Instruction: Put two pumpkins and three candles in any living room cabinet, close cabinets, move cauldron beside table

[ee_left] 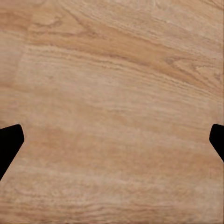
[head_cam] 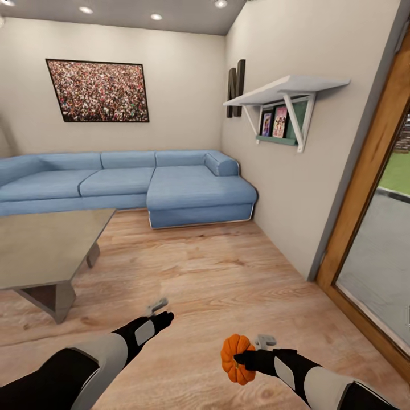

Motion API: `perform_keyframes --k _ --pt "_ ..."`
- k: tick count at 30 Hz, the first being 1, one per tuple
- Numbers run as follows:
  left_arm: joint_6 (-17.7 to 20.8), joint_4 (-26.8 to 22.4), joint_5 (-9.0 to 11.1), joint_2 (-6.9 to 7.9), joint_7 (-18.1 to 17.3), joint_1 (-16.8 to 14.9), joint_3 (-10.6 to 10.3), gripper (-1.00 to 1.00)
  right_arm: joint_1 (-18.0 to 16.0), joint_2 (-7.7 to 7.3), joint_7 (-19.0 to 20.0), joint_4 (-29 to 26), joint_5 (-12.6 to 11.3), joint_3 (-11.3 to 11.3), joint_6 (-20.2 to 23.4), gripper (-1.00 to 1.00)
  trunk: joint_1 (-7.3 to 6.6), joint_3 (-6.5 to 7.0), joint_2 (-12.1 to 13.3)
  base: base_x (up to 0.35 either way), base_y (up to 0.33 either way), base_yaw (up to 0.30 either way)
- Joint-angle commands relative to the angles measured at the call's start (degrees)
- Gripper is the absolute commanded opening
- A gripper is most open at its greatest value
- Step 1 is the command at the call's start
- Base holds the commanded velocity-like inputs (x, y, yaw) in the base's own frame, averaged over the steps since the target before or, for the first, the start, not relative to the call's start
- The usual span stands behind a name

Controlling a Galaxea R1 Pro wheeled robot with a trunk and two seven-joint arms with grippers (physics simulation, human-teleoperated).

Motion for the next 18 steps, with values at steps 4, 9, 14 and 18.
perform_keyframes --k 4,9,14,18 --pt "0.13 0.08 0.46 -0.03 0.14 -0.07 -0.48 1.00 -0.05 0.00 0.32 0.01 -0.75 0.29 0.24 -1.00 -0.04 -0.03 -0.03 -0.174 0.000 0.132" --pt "0.05 0.08 0.48 -0.03 0.15 -0.07 -0.48 1.00 -0.05 0.03 0.32 0.01 -0.75 0.29 0.24 -1.00 -0.04 -0.03 -0.03 -0.083 0.000 0.255" --pt "0.04 0.08 0.49 -0.03 0.15 -0.07 -0.48 1.00 -0.05 0.02 0.32 0.01 -0.75 0.34 0.24 -1.00 -0.04 -0.03 -0.03 -0.012 0.000 0.274" --pt "0.03 0.08 0.49 -0.03 0.12 -0.06 -0.48 1.00 -0.05 0.00 0.32 0.01 -0.75 0.72 0.24 -1.00 -0.04 -0.03 -0.03 -0.002 0.000 0.276"
